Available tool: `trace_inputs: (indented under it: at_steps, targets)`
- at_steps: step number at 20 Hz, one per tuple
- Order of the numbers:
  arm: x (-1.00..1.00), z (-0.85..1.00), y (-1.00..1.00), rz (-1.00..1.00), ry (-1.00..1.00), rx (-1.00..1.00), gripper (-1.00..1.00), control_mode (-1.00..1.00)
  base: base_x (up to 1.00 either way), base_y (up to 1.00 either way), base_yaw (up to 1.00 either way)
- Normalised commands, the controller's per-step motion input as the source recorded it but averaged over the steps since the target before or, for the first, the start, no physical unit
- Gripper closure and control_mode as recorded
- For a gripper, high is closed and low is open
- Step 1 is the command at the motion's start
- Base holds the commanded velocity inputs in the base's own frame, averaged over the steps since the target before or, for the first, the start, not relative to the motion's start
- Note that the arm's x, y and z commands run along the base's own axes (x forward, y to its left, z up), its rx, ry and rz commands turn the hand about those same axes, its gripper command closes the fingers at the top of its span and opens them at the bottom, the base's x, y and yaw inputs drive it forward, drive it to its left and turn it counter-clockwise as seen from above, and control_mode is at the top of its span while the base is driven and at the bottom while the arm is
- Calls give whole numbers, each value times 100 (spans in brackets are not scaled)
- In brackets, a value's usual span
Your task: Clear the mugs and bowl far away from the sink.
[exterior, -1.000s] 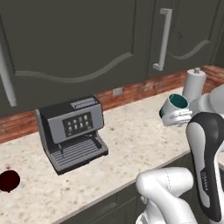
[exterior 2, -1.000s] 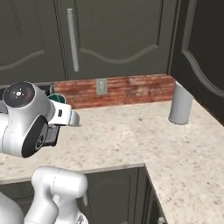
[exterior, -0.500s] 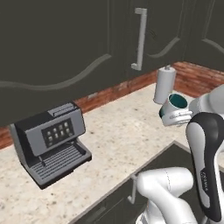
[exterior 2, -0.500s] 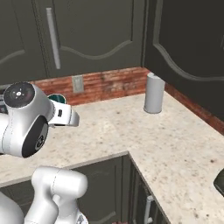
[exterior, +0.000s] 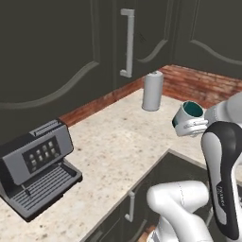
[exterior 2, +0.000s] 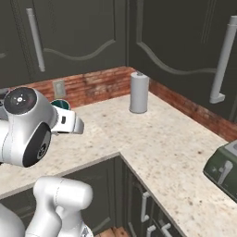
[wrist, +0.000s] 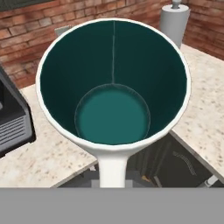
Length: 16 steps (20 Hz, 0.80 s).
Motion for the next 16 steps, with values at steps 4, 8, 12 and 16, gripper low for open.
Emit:
trace_inputs:
  at_steps: [4,8,12,16]
  targets:
    - [0,0,0,0,0,0,100,100,5,0,-13]
    - [0,0,0,0,0,0,100,100,0,1,-1]
    - [0,0,0,0,0,0,100,100,9,1,4]
    - [15,-66,1,18,7,0,100,-100,0,0,0]
